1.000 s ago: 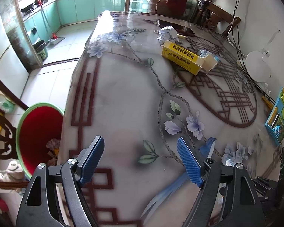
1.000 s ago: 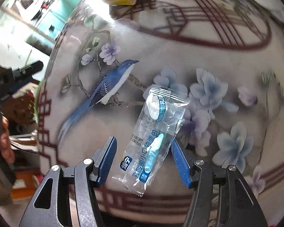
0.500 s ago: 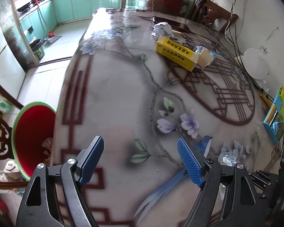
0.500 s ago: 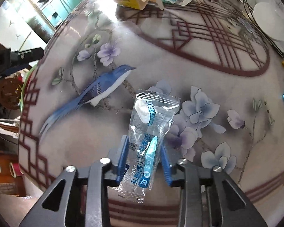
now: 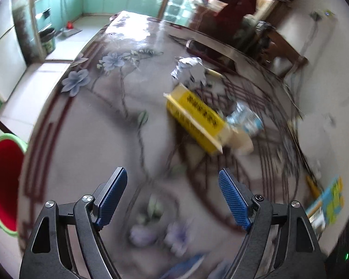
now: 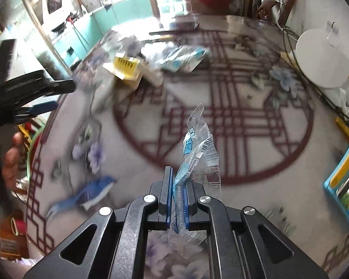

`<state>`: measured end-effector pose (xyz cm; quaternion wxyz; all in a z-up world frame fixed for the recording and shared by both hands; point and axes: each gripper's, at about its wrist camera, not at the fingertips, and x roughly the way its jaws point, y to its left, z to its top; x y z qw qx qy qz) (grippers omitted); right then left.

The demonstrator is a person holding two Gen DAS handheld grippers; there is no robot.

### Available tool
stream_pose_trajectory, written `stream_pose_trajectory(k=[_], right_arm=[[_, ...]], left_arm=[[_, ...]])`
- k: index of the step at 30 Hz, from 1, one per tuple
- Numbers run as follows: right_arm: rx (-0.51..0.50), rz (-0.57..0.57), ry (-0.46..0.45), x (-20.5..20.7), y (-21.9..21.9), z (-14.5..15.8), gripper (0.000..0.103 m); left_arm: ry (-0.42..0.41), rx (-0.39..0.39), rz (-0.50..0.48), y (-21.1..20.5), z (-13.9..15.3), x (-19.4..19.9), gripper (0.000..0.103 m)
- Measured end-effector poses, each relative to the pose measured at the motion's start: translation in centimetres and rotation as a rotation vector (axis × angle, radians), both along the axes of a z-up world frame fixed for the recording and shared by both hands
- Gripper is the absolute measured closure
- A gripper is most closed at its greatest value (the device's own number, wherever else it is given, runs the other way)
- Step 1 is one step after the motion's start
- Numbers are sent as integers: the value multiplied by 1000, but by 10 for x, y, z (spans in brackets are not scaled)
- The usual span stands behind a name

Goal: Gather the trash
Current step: 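Grasp the clear blue-labeled packet with the right tool while the left tool grasps the yellow medicine box, then carry the yellow medicine box and clear packet over the red bin with both tools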

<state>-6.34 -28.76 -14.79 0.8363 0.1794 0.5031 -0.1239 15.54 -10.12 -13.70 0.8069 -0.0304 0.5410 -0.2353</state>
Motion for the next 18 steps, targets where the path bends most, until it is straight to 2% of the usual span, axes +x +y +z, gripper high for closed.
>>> stream_pose_trajectory(k=[5,7,9,13,18], right_arm=[[39,12,7,2,-21,-9,97],[64,15,13,-1,-27,-15,97],[76,25,18,-1,-31,-19,97],[88,44,16,2,-38,-23,97],[93,43,6,4,-47,-23,97]], left_arm=[[24,-19,68,-42,-6,30,22],[13,-10,89,-57,-8,36,22],[35,-4,114,-71,-15,43,22],[79,10,159,-82,-28,48,22],[93,41,176,-87,-40,48,23]])
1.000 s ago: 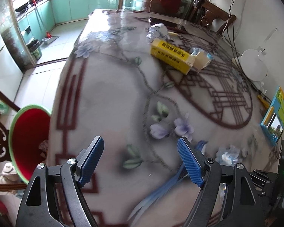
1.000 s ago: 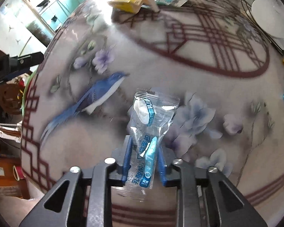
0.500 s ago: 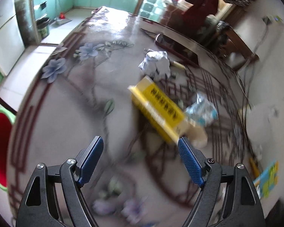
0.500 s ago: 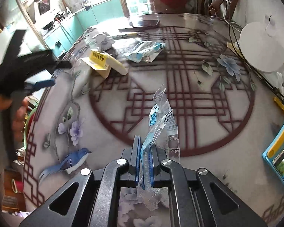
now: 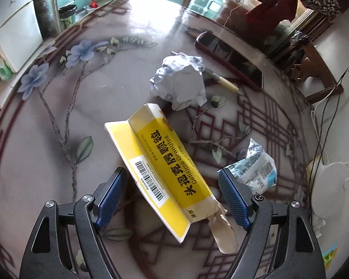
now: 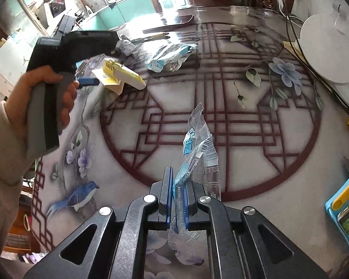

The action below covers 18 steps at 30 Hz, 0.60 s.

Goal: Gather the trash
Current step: 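Carry the yellow medicine box and clear packet over the red bin with both tools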

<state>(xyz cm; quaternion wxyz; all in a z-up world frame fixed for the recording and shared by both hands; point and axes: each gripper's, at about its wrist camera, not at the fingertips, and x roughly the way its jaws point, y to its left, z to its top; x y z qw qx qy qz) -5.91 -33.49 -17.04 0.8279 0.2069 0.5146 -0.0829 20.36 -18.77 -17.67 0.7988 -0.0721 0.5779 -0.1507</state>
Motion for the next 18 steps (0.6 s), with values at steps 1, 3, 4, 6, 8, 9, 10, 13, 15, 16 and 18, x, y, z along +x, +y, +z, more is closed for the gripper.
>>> stream_pose_trajectory(k=[1,3,4,6,8,9,10,13,15,16,18], right_arm=[[-5,1,0,0,-1,1,97],[-15,4,-1,2,-3,2,97],[-17,5,-3,2,-4,3,97],[-18,0,-9,2,-4,4,97],[-11,-6,-12,1,-5,5,97],[-8,-6,-13,1,-4,4,97],[-7,-6,-13,1,-4,4,97],[-7,-10,-17,0,-2,6,97],[-10,-14,-20,-2,-1,7,97],[-11,-16,-22,-2,0,8,97],[-7,-20,-25,-2,2,9,97]], left_arm=[[0,3,4,1,-2,0,25],[5,17,2,1,-6,1,30],[8,20,0,2,-8,1,35],[9,24,-3,1,-11,1,41],[2,14,-6,3,-12,0,44],[2,12,-9,3,-11,-1,45],[3,11,-11,4,-10,-1,47],[0,10,-27,6,-8,-3,56],[-6,11,-49,7,-6,-6,61],[-11,17,-61,8,-4,-8,62],[-26,34,-87,10,-3,-13,64]])
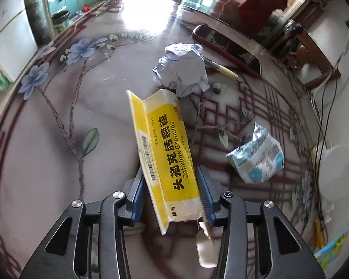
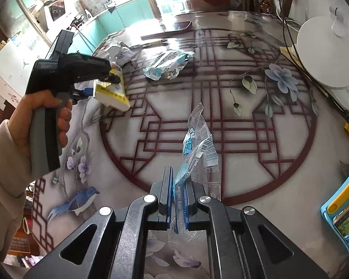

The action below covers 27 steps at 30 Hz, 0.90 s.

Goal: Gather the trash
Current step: 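Carry the yellow medicine box and clear packet over the red bin with both tools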

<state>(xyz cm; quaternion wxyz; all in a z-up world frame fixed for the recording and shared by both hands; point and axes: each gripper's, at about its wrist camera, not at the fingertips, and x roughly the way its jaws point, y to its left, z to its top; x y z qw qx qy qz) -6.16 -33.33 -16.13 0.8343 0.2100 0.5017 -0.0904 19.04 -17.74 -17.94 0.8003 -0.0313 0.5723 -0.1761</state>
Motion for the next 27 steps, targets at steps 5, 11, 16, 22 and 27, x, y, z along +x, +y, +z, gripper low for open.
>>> stream_pose_trajectory(k=[5,11,16,22,27], right_arm=[[1,13,-3,3,11,2,97],[-8,44,-20,11,31,10,97],[-14,77,-44,22,53,19,97],[-22,156,-88,45,98,37,97],[-22,229,-113,64,141,48,97]], left_arm=[[-27,13,-19,17,6,-14,64],[-83,28,-59,50,24,-38,64],[-131,20,-55,92,44,-57,64],[-153,26,-14,151,61,-70,63],[-181,34,58,207,71,-73,63]])
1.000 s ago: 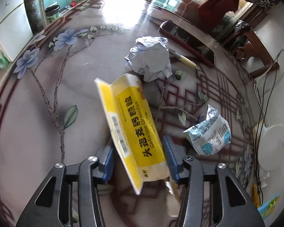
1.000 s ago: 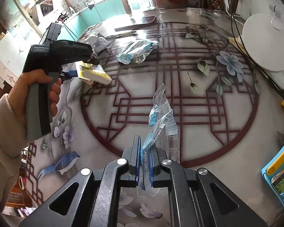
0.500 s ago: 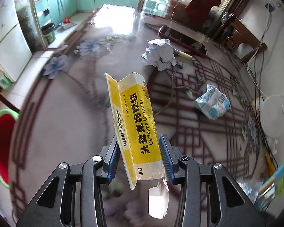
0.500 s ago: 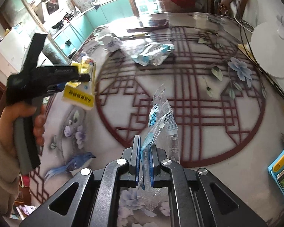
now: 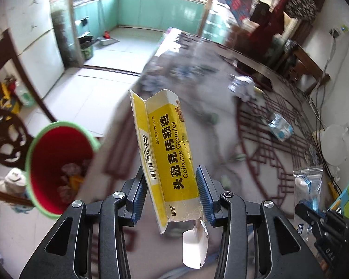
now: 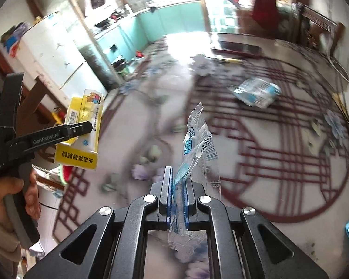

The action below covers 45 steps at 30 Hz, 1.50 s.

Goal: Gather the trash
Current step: 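Carry the yellow medicine box and clear packet over the red bin with both tools, then open the left tool to drop the box while the right tool drops the packet into the bin, then grasp white crumpled paper with the left tool while the right tool grasps a white-blue wrapper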

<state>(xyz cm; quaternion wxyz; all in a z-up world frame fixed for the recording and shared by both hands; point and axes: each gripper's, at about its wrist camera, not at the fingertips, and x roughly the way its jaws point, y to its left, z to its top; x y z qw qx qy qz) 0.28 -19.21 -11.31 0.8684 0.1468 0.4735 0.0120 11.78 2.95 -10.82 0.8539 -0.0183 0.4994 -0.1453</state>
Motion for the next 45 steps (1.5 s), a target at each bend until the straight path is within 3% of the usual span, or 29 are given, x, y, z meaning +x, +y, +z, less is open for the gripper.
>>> stream_pose_trajectory(k=[11,22,30,34,37,40,45], right_arm=[[-14,146,-21,32,97,12,97],[-26,241,-36,66,168,17,97],[81,364,-39,119,224,7,97],[172,423,-2,149,247,-11,94],[197,415,14,162,259,-20,82],[207,395,11,167,260,-21,72],[125,346,-13,164,247,-15,69]], left_arm=[[23,9,135,93,-11,-4,62],[97,37,232,167,-45,10,61],[159,55,312,209,-77,35,61],[181,76,348,224,-85,45,50],[151,74,391,235,-78,45,26],[130,62,419,244,-72,43,24],[105,68,388,237,-61,38,24]])
